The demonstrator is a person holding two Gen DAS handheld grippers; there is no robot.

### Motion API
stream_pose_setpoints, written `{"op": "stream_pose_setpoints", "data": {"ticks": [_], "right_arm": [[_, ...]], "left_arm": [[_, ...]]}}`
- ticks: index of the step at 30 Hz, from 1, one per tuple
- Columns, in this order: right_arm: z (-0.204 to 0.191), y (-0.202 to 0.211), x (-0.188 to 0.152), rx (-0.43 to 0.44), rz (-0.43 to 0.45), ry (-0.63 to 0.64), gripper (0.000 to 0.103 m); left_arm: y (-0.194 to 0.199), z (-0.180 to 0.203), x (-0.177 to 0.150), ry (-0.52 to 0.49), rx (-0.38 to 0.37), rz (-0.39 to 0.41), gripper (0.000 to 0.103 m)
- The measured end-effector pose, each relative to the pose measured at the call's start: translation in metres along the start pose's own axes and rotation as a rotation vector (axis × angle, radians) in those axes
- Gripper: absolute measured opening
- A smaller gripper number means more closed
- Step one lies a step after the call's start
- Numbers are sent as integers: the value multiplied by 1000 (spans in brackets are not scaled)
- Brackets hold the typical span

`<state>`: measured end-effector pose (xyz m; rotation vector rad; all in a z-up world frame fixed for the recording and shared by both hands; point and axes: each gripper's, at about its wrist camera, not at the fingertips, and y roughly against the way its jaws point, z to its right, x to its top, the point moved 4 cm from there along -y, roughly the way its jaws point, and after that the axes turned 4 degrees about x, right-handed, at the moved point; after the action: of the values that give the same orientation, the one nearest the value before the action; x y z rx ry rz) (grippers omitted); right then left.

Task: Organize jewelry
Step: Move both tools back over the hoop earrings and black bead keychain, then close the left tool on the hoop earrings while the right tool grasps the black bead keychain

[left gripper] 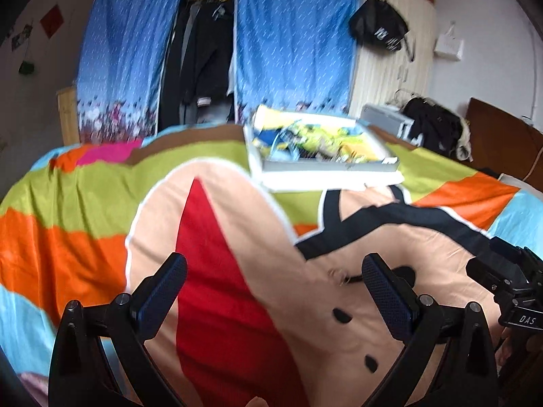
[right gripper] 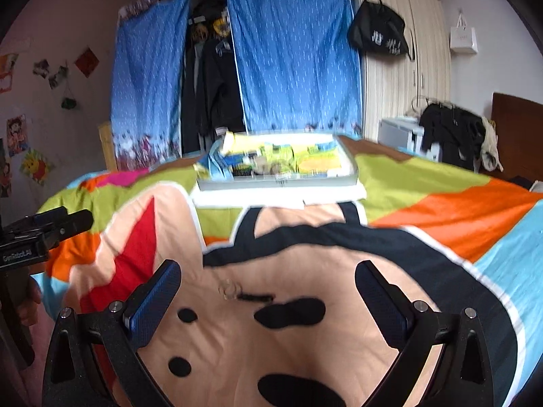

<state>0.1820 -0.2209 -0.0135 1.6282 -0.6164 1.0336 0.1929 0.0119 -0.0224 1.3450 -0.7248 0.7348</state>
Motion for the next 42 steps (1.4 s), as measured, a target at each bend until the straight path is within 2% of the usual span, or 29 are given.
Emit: {"op": "stream_pose_setpoints", "data": {"ticks": [5, 12, 20, 24, 31, 33, 38, 42], "right_arm": [[-2, -16, -12, -9, -83, 2, 103], [-6, -29, -24, -18, -163, 24, 103], [2, -51, -39, -36, -293, -4, 103], [18, -61, -44, 0, -355, -90, 103], [55, -81, -60, 61, -476, -331, 103], [59, -84, -60, 61, -494, -348, 103], [62, -96, -55, 78, -529, -294, 103], [65, -110, -48, 100, -547, -175, 103]], "left_arm": [[-15, -1, -12, 14, -10, -99, 101], [-32, 9, -23, -27, 2, -194, 101], [-52, 14, -30, -35, -73, -303, 101], [-65, 15, -31, -42, -75, -343, 101], [-87, 15, -32, -50, -70, -400, 101], [-92, 16, -32, -58, -74, -410, 101], [-101, 24, -27, -80, -105, -390, 101], [-116, 32, -24, -99, -141, -380, 101]]}}
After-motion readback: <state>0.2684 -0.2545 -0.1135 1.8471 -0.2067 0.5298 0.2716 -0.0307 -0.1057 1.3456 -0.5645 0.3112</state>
